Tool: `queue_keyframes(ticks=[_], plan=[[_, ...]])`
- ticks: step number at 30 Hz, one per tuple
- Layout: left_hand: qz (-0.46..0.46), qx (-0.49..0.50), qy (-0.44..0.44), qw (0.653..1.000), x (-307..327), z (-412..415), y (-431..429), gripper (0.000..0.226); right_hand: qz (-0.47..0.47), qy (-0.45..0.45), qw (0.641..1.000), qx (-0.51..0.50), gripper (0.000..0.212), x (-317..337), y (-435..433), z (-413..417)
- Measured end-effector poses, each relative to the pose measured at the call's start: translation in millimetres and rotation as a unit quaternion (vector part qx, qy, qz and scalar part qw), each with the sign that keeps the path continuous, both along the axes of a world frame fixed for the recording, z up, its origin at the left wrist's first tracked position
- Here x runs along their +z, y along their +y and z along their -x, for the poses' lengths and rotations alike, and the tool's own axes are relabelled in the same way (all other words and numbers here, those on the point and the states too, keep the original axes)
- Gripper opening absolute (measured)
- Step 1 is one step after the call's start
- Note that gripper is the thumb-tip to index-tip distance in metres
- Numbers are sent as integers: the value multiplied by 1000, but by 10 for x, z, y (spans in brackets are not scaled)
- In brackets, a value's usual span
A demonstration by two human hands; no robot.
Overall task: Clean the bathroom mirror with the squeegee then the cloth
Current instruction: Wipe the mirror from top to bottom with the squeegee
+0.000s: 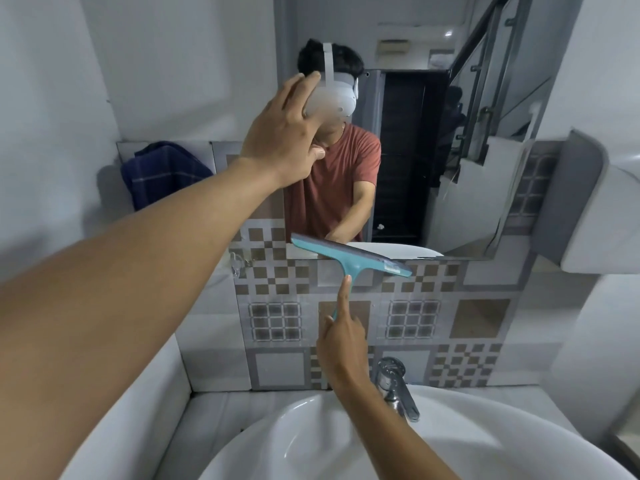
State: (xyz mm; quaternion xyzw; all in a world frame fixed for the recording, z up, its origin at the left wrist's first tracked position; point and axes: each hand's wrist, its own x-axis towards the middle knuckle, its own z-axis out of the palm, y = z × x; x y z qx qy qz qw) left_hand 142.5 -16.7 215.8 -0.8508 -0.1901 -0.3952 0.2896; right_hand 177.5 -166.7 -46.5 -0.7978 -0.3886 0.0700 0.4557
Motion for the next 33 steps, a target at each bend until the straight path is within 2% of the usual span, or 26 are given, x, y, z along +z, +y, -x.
queue_keyframes(ticks=[19, 23, 26, 33], plan=[[6, -6, -15, 1000, -191, 6, -77, 74, 145, -55, 988, -12, 96, 113, -298, -57], [8, 8, 29, 1000, -424, -13, -83, 85, 133, -62, 989, -3, 100, 98, -305, -93], [22, 9, 28, 999, -479, -20, -112, 89, 108, -62, 992, 11, 101, 86, -329, -141], [35, 12, 30, 999, -453, -4, -173, 89, 17, 41, 997, 58, 86, 251, -544, -277]])
